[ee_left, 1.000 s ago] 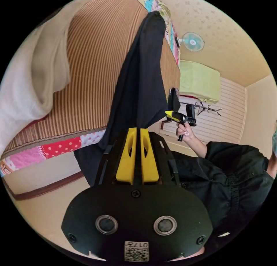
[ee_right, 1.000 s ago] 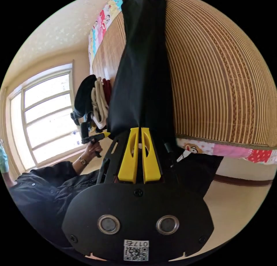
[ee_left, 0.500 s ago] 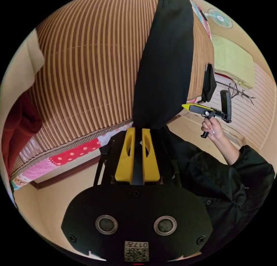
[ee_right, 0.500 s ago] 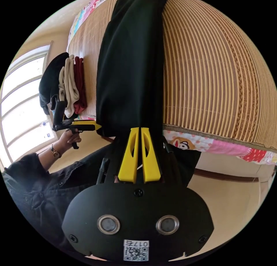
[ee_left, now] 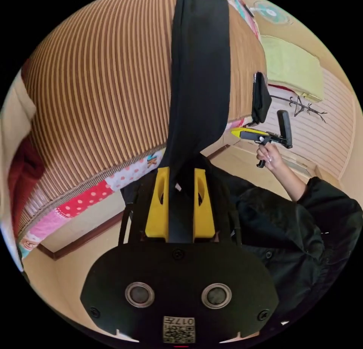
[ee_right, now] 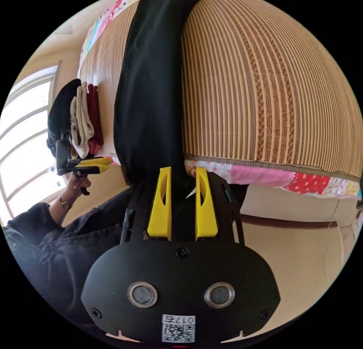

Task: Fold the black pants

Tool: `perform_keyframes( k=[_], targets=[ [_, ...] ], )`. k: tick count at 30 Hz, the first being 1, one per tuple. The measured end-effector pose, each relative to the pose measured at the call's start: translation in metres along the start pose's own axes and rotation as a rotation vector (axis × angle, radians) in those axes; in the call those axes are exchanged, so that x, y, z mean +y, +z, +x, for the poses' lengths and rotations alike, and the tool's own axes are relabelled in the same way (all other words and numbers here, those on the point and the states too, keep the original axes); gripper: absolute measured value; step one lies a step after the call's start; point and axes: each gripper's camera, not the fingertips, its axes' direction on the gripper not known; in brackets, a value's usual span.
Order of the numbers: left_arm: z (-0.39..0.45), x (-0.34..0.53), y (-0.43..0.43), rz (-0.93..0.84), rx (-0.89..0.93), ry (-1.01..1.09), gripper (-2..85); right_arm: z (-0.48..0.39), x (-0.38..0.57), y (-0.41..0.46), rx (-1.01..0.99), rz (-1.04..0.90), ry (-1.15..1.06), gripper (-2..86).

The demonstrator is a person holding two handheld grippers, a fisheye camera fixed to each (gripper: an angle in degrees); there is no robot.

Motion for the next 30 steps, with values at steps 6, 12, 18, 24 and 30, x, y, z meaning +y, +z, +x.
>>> perform_keyframes(
  k=[6,12,18,24,30],
  targets=[
    [-0.025,-0.068,-0.034,0.211,0.08,-0.094,14.6,0.035,-0.073,-0.021,-0.307,0.111,0.025,14.9],
    [-0.035,-0.11,-0.001,0.132,0.147,-0.147,10.1,0.051,-0.117,-0.011,-0.536,0.13,0.123,11.9],
    [-0.019,-0.071,-0.009,0.144,0.331,-0.082,4.3,0.027,-0.082,-0.036,-0.623,0.123,-0.039,4.1],
    [0.059,0.03,-0.081,0.277,0.6,0.299,3.9,-0.012,0.043,-0.146,-0.866,0.28,-0.384,2.2],
    [0.203,0.114,-0.174,0.407,0.605,0.705,3.8,-0.105,0.142,-0.288,-0.876,0.452,-0.81,1.4]
  ],
)
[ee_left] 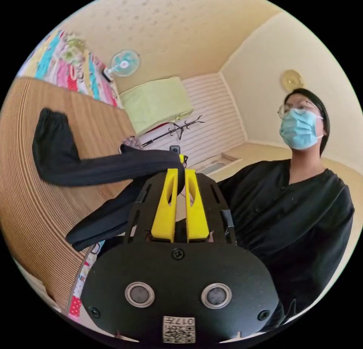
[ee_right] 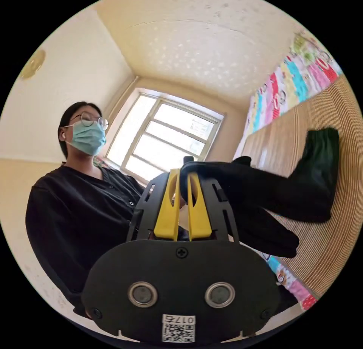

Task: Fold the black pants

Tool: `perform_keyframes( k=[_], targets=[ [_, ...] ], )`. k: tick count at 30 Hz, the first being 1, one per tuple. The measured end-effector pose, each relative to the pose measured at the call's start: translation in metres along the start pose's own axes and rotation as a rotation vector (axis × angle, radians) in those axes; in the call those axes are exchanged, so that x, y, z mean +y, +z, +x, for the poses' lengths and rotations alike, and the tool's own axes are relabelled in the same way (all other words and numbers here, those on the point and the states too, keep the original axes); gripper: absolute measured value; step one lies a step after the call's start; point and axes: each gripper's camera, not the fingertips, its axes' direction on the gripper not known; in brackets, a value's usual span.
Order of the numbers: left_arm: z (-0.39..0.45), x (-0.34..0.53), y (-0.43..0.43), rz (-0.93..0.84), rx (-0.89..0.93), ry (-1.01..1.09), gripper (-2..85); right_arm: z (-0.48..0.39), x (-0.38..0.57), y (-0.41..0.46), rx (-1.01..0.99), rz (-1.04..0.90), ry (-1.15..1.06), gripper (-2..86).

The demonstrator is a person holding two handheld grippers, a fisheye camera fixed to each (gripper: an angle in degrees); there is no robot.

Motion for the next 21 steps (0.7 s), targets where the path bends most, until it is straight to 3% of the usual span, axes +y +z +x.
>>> perform_keyframes(
  k=[4,7,12,15,21],
  targets=[
    [0.093,-0.058,-0.008,0.088,0.002,0.258,3.9,-0.077,-0.06,0.003,-0.041,-0.013,-0.218,1.3],
    [0.118,-0.093,-0.014,0.161,-0.075,0.28,4.0,-0.096,-0.113,0.009,0.057,-0.038,-0.227,1.1],
    [0.069,-0.123,-0.012,0.174,-0.39,0.02,3.9,-0.01,-0.168,0.035,0.56,-0.175,-0.094,0.7],
    [0.029,-0.128,-0.002,0.118,-0.577,-0.038,4.0,0.067,-0.175,0.058,0.746,-0.232,-0.002,0.5],
    [-0.05,-0.074,0.022,-0.077,-0.789,-0.194,4.2,0.195,-0.081,0.089,0.859,-0.337,0.129,0.9]
  ],
)
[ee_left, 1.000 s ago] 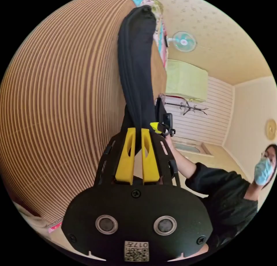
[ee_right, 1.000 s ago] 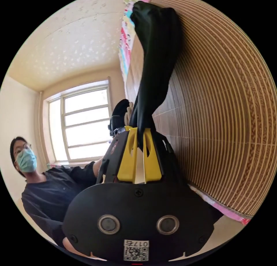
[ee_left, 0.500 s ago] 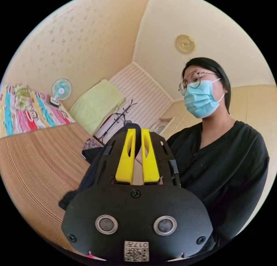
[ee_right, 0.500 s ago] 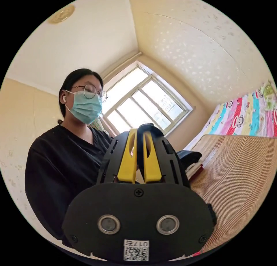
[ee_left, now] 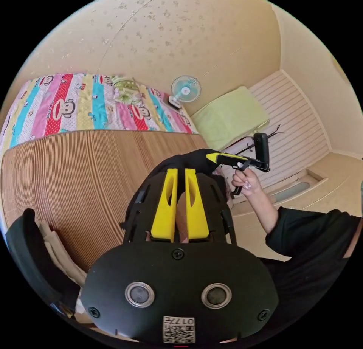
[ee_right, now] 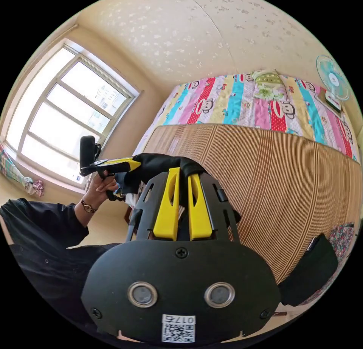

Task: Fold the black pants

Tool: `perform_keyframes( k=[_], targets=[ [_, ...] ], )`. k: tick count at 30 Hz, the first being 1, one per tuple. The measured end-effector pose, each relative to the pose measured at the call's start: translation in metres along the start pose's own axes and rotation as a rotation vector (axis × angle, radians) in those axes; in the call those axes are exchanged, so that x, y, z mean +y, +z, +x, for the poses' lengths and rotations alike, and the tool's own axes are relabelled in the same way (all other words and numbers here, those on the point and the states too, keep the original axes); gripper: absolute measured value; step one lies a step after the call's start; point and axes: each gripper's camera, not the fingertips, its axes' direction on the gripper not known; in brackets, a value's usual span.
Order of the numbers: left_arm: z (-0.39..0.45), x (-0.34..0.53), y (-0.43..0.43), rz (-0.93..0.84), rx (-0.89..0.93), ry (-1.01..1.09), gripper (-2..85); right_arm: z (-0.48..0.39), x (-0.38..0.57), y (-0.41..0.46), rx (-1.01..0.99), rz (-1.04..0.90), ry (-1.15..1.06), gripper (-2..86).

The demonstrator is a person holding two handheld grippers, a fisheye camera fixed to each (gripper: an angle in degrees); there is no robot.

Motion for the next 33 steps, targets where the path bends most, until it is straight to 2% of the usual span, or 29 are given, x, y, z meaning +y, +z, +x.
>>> perform_keyframes(
  k=[2,4,7,9,11,13,14,16,18,21,23,24,26,27,30,33],
  targets=[
    [-0.016,0.036,0.033,-0.104,-0.025,-0.046,4.7,0.025,0.046,0.05,-0.046,-0.088,0.06,1.3],
    [-0.04,0.096,0.077,-0.286,-0.005,-0.206,5.1,0.053,0.101,0.104,-0.123,-0.212,0.188,2.0],
    [-0.059,0.17,0.117,-0.524,0.028,-0.346,5.2,0.082,0.193,0.18,-0.073,-0.476,0.301,3.6],
    [-0.068,0.202,0.127,-0.614,0.067,-0.437,5.7,0.101,0.236,0.215,-0.075,-0.663,0.352,5.6],
    [-0.075,0.216,0.123,-0.593,0.101,-0.479,7.6,0.116,0.242,0.222,-0.07,-0.682,0.364,8.2],
    [-0.085,0.21,0.112,-0.446,0.152,-0.454,9.6,0.14,0.233,0.221,-0.08,-0.613,0.402,12.2],
    [-0.089,0.206,0.11,-0.408,0.161,-0.445,10.4,0.161,0.223,0.221,-0.113,-0.537,0.437,16.2],
    [-0.108,0.188,0.118,-0.331,0.168,-0.429,13.8,0.197,0.206,0.225,-0.192,-0.42,0.509,19.0],
    [-0.126,0.174,0.137,-0.335,0.151,-0.432,16.8,0.24,0.185,0.249,-0.253,-0.337,0.569,22.0],
    [-0.153,0.169,0.184,-0.434,0.186,-0.523,18.3,0.28,0.181,0.311,-0.277,-0.436,0.644,23.6],
    [-0.151,0.178,0.213,-0.521,0.278,-0.564,17.9,0.286,0.196,0.358,-0.413,-0.536,0.695,23.3],
    [-0.145,0.185,0.218,-0.513,0.246,-0.582,17.1,0.283,0.21,0.383,-0.451,-0.583,0.732,22.8],
    [-0.132,0.197,0.214,-0.486,0.156,-0.568,15.4,0.277,0.219,0.395,-0.369,-0.584,0.729,21.0],
    [-0.124,0.206,0.212,-0.496,0.131,-0.548,14.3,0.271,0.222,0.404,-0.353,-0.627,0.7,18.9],
    [-0.119,0.228,0.196,-0.572,0.24,-0.586,10.8,0.237,0.218,0.418,-0.44,-0.701,0.531,12.5],
    [-0.1,0.238,0.133,-0.429,0.249,-0.507,9.9,0.192,0.193,0.407,-0.535,-0.604,0.403,10.2]
  ],
)
